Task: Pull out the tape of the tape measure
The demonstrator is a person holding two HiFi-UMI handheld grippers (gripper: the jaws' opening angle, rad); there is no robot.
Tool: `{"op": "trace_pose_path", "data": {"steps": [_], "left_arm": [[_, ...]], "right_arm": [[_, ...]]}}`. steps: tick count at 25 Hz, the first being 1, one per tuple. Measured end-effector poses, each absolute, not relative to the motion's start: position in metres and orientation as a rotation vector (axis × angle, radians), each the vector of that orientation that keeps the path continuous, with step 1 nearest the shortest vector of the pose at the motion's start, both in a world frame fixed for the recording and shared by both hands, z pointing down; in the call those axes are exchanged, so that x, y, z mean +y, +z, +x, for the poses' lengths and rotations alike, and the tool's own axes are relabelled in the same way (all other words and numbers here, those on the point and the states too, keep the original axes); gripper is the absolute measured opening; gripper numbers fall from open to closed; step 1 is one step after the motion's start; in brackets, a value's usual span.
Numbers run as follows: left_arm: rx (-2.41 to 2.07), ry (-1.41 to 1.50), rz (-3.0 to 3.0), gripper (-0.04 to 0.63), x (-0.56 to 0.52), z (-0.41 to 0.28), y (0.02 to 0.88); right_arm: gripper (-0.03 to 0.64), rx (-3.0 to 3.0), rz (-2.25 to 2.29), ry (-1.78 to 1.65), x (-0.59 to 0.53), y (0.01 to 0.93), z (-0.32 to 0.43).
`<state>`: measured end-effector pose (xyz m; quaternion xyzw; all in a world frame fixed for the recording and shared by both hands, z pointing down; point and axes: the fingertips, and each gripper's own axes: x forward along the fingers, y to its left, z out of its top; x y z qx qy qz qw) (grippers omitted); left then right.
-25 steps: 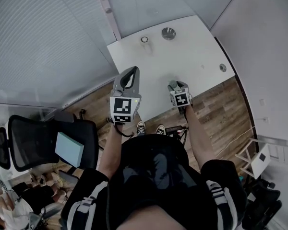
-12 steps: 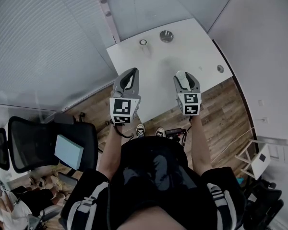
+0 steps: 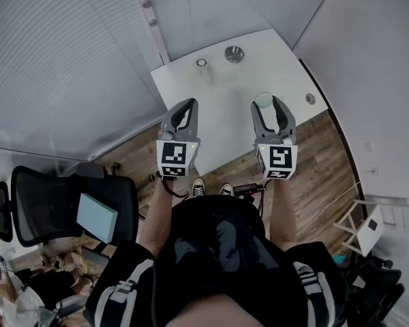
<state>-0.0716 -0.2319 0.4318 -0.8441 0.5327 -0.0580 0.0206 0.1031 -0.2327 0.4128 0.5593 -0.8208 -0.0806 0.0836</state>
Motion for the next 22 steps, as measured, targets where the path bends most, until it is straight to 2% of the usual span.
{"op": "trace_pose_path", "data": {"steps": [10,11,12,18,22], "left_arm": [[1.465,-0.133,-2.694,0.006,-0.229,-0.052,0.418],[1.423,-0.135,-2.706,0.060,-0.227,-0.048,0.416],[1.382,-0.137,-2.713,0.085,-0.226,-0.044,0.413],[1.100,-0.158,-2.743,0.102,-0.215,-0.015,0.398],[0.907,-0.160,-2.764,0.164,-0.206,0.005,0.392]], "right_arm": [[0.218,-2.472,1.534,-0.324,-0.224,0.407,0.088],[0.218,-2.476,1.514,-0.336,-0.222,0.406,0.086],[0.218,-2.479,1.494,-0.350,-0.220,0.405,0.085],[0.218,-2.509,1.344,-0.440,-0.211,0.400,0.071],[0.218,-2.518,1.235,-0.482,-0.208,0.400,0.060]]}}
